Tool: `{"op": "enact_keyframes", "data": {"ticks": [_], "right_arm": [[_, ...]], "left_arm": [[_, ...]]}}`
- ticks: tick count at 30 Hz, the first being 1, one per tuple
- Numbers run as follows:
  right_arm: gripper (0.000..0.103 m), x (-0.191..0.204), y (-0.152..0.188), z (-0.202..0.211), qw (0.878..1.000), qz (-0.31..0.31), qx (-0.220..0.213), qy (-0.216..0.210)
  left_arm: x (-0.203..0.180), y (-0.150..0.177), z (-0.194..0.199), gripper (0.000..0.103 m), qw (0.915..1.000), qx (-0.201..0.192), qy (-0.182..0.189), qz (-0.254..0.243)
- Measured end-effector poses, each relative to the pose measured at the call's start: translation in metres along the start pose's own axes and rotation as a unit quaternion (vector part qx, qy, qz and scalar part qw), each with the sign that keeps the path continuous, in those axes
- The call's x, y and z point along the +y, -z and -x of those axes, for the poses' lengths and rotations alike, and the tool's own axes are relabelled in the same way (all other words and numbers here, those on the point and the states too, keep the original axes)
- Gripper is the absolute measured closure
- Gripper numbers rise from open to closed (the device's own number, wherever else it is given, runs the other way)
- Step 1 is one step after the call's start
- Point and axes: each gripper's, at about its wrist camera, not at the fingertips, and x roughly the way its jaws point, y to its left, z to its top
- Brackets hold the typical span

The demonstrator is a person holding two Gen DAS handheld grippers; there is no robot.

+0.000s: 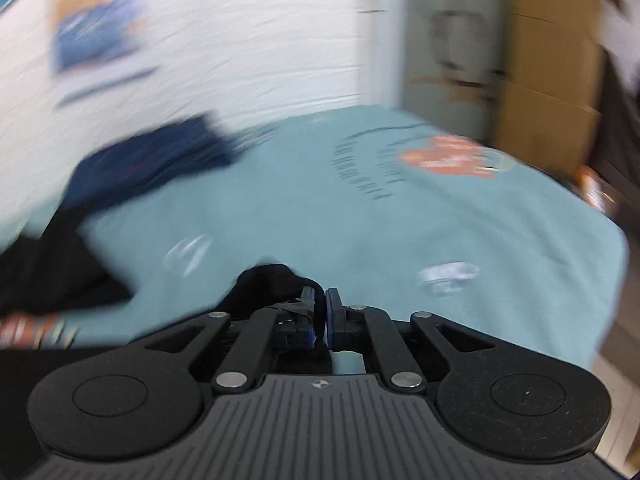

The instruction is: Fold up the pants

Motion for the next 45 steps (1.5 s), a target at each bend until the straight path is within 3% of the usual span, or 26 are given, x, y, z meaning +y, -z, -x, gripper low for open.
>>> {"op": "enact_keyframes", "data": {"ticks": [1, 2, 3, 4, 10, 13, 22, 29, 32, 36, 40, 42, 45], "right_arm": [[0.058, -0.009, -0.002, 0.007, 1.000, -0.010, -0.019, 0.005], [0.048, -0.013, -0.002, 0.012, 1.000, -0.002, -0.028, 0.008], [0.027, -0.013, -0.001, 0.016, 1.000, 0.014, -0.026, 0.006], [0.020, -0.014, 0.003, 0.018, 0.999, 0.024, -0.021, 0.003], [0.018, -0.017, 0.027, 0.007, 0.999, 0.012, 0.044, -0.010], [0.011, -0.015, 0.031, 0.005, 0.999, 0.012, 0.043, -0.006], [0.011, -0.023, 0.032, 0.007, 0.998, -0.007, 0.064, 0.014], [0.009, -0.032, 0.031, 0.005, 0.995, -0.045, 0.071, -0.050], [0.017, -0.032, 0.031, 0.002, 0.993, -0.058, 0.068, -0.079], [0.043, -0.037, 0.033, 0.002, 0.990, -0.072, 0.065, -0.102], [0.047, -0.048, 0.036, 0.001, 0.985, -0.103, 0.061, -0.122], [0.055, -0.055, 0.037, -0.003, 0.975, -0.138, 0.067, -0.161], [0.054, -0.053, 0.041, -0.010, 0.961, -0.161, 0.084, -0.208]], "left_arm": [[0.001, -0.001, 0.000, 0.000, 1.0000, -0.001, -0.003, 0.000], [0.001, -0.001, -0.001, 0.000, 1.0000, -0.002, -0.005, 0.001], [0.002, -0.002, -0.002, 0.000, 1.0000, -0.002, -0.007, 0.003], [0.003, -0.003, -0.002, 0.000, 1.0000, -0.001, -0.008, 0.005], [0.011, -0.006, -0.002, 0.000, 0.9999, -0.009, -0.010, 0.008], [0.017, -0.007, -0.004, 0.000, 0.9998, -0.013, -0.008, 0.012], [0.022, -0.009, 0.005, 0.000, 0.9990, -0.037, 0.003, 0.026], [0.026, -0.009, 0.006, 0.000, 0.9988, -0.038, 0.001, 0.030], [0.027, -0.006, 0.005, 0.000, 0.9989, -0.036, 0.004, 0.031], [0.029, -0.005, 0.001, 0.000, 0.9987, -0.033, 0.008, 0.037], [0.028, -0.007, -0.004, 0.000, 0.9984, -0.035, 0.019, 0.040], [0.027, -0.007, -0.008, 0.000, 0.9983, -0.035, 0.026, 0.039], [0.026, -0.009, -0.016, 0.000, 0.9982, -0.032, 0.031, 0.040]]}}
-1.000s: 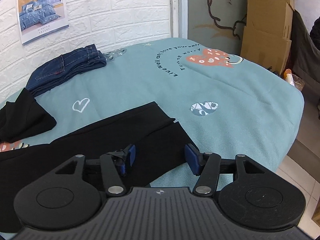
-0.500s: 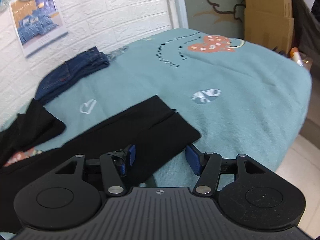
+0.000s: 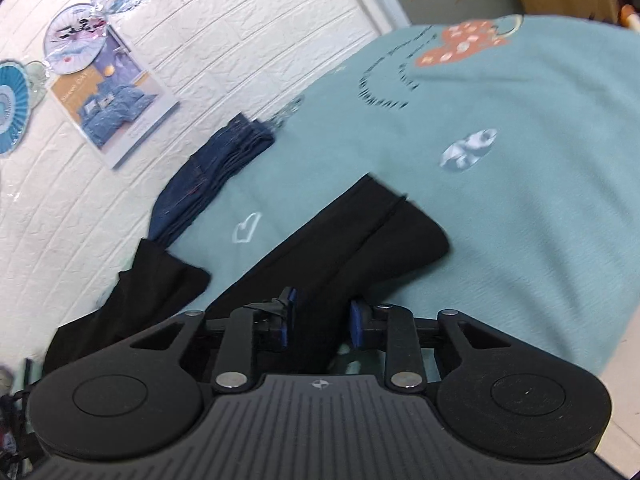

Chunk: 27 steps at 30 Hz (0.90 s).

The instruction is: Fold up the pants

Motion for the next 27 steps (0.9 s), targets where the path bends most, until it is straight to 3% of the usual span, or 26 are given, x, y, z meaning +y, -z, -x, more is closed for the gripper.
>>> {"op": "enact_keyframes", "data": {"ticks": [4, 8, 11, 14, 15, 16, 17, 20, 24, 27], "right_arm": [[0.048, 0.008, 0.001, -0.005, 1.000, 0.011, -0.001, -0.005], [0.048, 0.008, 0.000, -0.003, 1.000, 0.001, 0.001, -0.007], [0.049, 0.007, 0.000, -0.001, 1.000, 0.005, 0.004, -0.007], [0.058, 0.003, -0.002, -0.006, 1.000, -0.003, 0.002, -0.004], [0.069, 0.002, -0.004, -0.008, 1.000, -0.008, 0.002, -0.002], [0.092, 0.002, -0.005, -0.010, 1.000, -0.009, 0.004, 0.002], [0.096, 0.003, -0.006, -0.012, 1.000, -0.006, 0.009, 0.011], [0.099, 0.002, -0.011, -0.010, 1.000, -0.002, 0.019, 0.023], [0.100, -0.006, -0.015, 0.008, 0.999, 0.006, 0.019, 0.039], [0.101, -0.011, -0.011, 0.014, 0.998, 0.014, 0.024, 0.049]], "left_arm": [[-0.001, -0.002, -0.008, 0.000, 0.9997, 0.006, 0.018, 0.012], [0.002, -0.002, -0.004, 0.000, 0.9969, -0.008, 0.062, 0.048], [0.004, -0.003, 0.000, 0.000, 0.9957, -0.028, 0.059, 0.066], [0.002, -0.005, -0.010, 0.000, 0.9967, -0.015, 0.043, 0.066], [0.002, -0.005, -0.014, 0.000, 0.9964, -0.014, 0.048, 0.069], [0.001, -0.004, -0.018, 0.000, 0.9962, -0.014, 0.052, 0.069], [0.001, -0.004, -0.023, 0.000, 0.9962, -0.010, 0.057, 0.065], [0.000, -0.003, -0.015, 0.000, 0.9974, -0.019, 0.036, 0.059], [0.008, -0.006, 0.028, 0.000, 0.9967, -0.050, 0.032, 0.055], [0.013, -0.003, 0.042, 0.000, 0.9981, -0.039, 0.032, 0.035]]}}
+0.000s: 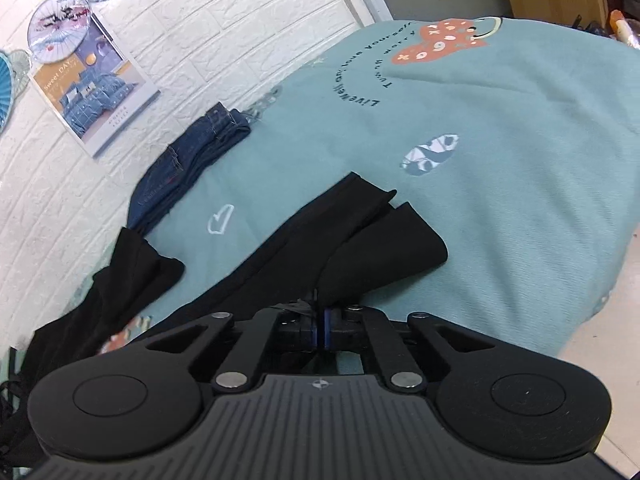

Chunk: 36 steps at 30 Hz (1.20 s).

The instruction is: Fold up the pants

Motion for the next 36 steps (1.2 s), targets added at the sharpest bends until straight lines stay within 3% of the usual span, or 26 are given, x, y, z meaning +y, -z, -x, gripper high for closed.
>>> {"op": "enact_keyframes", "data": {"ticks": [3, 5, 8, 9, 11, 15, 21, 25, 30, 36], "right_arm": [[0.101, 0.004, 0.004, -0.010, 1.000, 0.021, -0.001, 0.004], [0.084, 0.012, 0.001, -0.011, 0.999, 0.039, 0.003, 0.008], [0.044, 0.022, -0.003, 0.004, 0.996, 0.074, 0.011, 0.038], [0.026, 0.024, -0.004, 0.012, 0.995, 0.080, 0.005, 0.053], [0.025, 0.032, -0.007, 0.028, 0.993, 0.093, -0.015, 0.069], [0.025, 0.066, -0.018, 0.041, 0.992, 0.118, -0.045, 0.001], [0.025, 0.142, -0.027, -0.020, 0.977, 0.182, -0.002, -0.111], [0.025, 0.187, -0.031, -0.073, 0.970, 0.197, 0.031, -0.141], [0.025, 0.237, -0.034, -0.116, 0.960, 0.244, 0.034, -0.132], [0.025, 0.265, -0.040, -0.172, 0.956, 0.270, 0.055, -0.102]], "left_arm": [[0.000, 0.017, -0.023, 0.000, 0.9981, 0.042, -0.029, -0.036], [0.004, 0.022, -0.026, 0.000, 0.9981, 0.048, -0.036, -0.015], [0.004, 0.012, -0.002, 0.000, 0.9989, 0.008, -0.046, -0.004], [0.000, 0.006, 0.010, 0.000, 0.9985, -0.015, -0.052, -0.011], [-0.010, -0.009, 0.030, 0.000, 0.9965, -0.054, -0.049, -0.040], [-0.035, -0.038, 0.035, 0.000, 0.9933, -0.091, -0.014, -0.070], [-0.061, -0.057, -0.031, 0.000, 0.9926, -0.056, 0.011, -0.107], [-0.070, -0.066, -0.081, 0.000, 0.9927, -0.023, 0.012, -0.117], [-0.082, -0.074, -0.132, 0.000, 0.9887, 0.000, 0.011, -0.150], [-0.086, -0.078, -0.184, 0.000, 0.9843, 0.037, -0.001, -0.172]]}}
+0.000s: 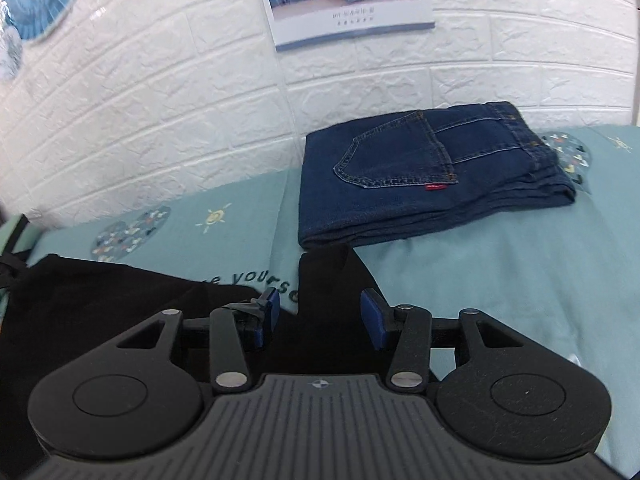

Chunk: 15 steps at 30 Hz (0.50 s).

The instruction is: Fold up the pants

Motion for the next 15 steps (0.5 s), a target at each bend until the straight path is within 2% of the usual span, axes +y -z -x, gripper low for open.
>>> {"op": "enact_keyframes", "data": {"ticks": [5, 6, 7, 10, 15], "right_arm": [[0.027, -0.002, -0.012, -0.036, 1.000, 0.005, 0.019, 0.015], [0.045, -0.003, -0.014, -0.039, 1.000, 0.006, 0.026, 0.014], [0.095, -0.004, -0.014, -0.041, 0.999, 0.004, 0.031, 0.011], [0.099, -0.015, -0.017, -0.026, 1.000, -0.022, 0.010, 0.010], [0.099, -0.047, -0.020, 0.030, 0.994, -0.069, -0.050, 0.072]], "left_arm": [[0.001, -0.004, -0.025, 0.000, 0.9998, 0.020, 0.000, -0.002], [0.002, -0.005, -0.028, 0.000, 0.9997, 0.025, 0.003, 0.001], [0.003, -0.005, -0.031, 0.000, 0.9994, 0.032, 0.011, 0.004], [0.003, -0.005, -0.034, 0.000, 0.9979, 0.051, 0.040, 0.001], [0.014, -0.022, -0.003, 0.000, 0.9979, 0.000, 0.049, 0.042]]}}
